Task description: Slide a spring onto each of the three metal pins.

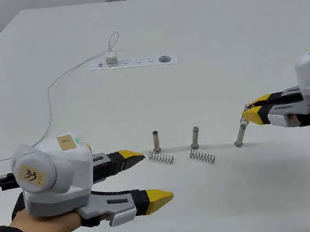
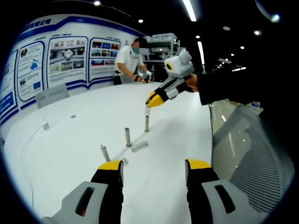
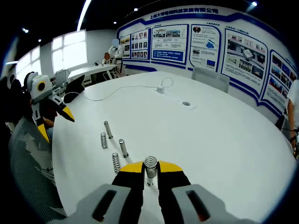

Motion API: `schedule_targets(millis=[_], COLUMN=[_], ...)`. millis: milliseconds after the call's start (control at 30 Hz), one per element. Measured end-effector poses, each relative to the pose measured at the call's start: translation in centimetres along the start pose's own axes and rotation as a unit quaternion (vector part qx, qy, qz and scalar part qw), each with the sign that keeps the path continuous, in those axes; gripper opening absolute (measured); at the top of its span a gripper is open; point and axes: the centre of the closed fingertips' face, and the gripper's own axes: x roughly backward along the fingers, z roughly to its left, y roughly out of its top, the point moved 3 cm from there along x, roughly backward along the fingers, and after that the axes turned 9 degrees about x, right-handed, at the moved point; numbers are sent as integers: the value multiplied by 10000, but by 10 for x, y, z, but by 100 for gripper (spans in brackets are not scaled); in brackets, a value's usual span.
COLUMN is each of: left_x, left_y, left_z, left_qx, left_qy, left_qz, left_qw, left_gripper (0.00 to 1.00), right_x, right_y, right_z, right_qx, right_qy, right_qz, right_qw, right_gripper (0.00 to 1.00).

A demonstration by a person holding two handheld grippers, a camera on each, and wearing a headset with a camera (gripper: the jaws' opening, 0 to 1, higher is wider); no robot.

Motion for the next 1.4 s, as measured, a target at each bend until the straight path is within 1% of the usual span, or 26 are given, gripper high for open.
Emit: schedule_targets(millis=[133,267,467,833,1100,1267,1400], left_x=[0,0,0,0,0,0,0], left_y=[0,-1,-1,-1,-1,-1,-1], left_z=[0,0,0,0,0,0,0], left_qx=[-1,6,4,6,26,30,27], left_qy=[2,-2,-12,-12,-10,-15,-12], left_qz=[10,18,32,29,17,10,0], left_qw=[10000,10000,10000,10000,10000,10000,10000], left_gripper=[54,54,53,53,52,52,52], right_x=[-2,-5,-13,-29,-34,-33,-32], right_y=[-3,-7,-16,-34,-44,-45,-52], right_z=[1,0,3,8,11,12,14], right_qx=[-12,-128,-179,-365,-432,-491,-477], right_qy=[0,7,22,97,112,130,144], right_qz=[17,-2,69,320,436,407,541], right_qw=[10000,9999,9998,9988,9981,9979,9973], right_gripper=[12,12,12,12,12,12,12])
